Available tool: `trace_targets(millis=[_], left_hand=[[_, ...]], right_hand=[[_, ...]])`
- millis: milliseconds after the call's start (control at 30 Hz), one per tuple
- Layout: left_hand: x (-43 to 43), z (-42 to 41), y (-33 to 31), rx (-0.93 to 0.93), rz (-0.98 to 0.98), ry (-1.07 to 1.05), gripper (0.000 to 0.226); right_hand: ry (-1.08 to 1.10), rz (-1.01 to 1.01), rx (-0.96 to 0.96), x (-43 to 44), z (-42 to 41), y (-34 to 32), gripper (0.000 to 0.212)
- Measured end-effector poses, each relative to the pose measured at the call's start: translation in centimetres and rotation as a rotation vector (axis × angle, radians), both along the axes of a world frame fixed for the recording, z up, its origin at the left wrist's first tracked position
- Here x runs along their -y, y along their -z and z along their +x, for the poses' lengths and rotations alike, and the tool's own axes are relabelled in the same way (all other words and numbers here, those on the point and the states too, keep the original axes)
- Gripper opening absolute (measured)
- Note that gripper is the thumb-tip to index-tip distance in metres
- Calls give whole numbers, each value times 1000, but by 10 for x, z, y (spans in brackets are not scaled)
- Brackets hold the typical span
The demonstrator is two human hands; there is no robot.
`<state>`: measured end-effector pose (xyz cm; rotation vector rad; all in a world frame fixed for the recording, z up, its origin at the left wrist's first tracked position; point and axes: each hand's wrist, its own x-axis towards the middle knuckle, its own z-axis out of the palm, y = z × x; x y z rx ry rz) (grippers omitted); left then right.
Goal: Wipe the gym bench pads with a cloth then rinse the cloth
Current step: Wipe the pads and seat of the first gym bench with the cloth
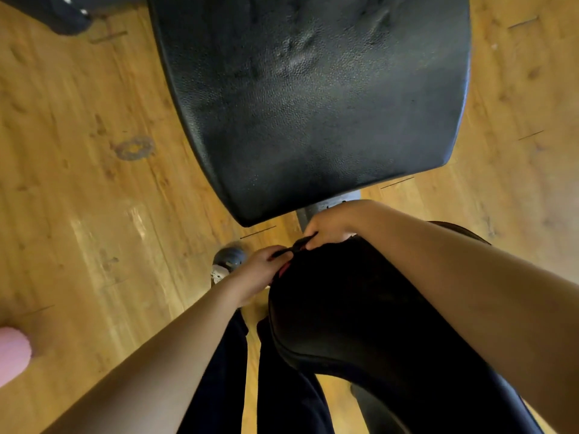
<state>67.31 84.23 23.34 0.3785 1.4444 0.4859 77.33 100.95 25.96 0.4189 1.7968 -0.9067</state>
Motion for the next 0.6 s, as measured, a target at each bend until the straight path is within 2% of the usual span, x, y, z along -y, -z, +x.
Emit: trace_targets(millis=[133,267,367,467,600], left_hand=[[18,-4,-6,-20,4,-64,26],[44,-14,-22,-13,-2,-147,26],[56,-15,-28,54,-21,-134,32],[54,-9,-23,6,-68,-125,30],[56,-4,-30,77,-100,-261,23]], right_hand=[[-38,2,-11,13,-12,-1,32],[10,-84,-55,33,-27,-1,25],[-73,-94,-43,47,-41,2,33],[-148,-58,-23,55,-49,5,36],[-20,-48,-57,55,-36,1,32]])
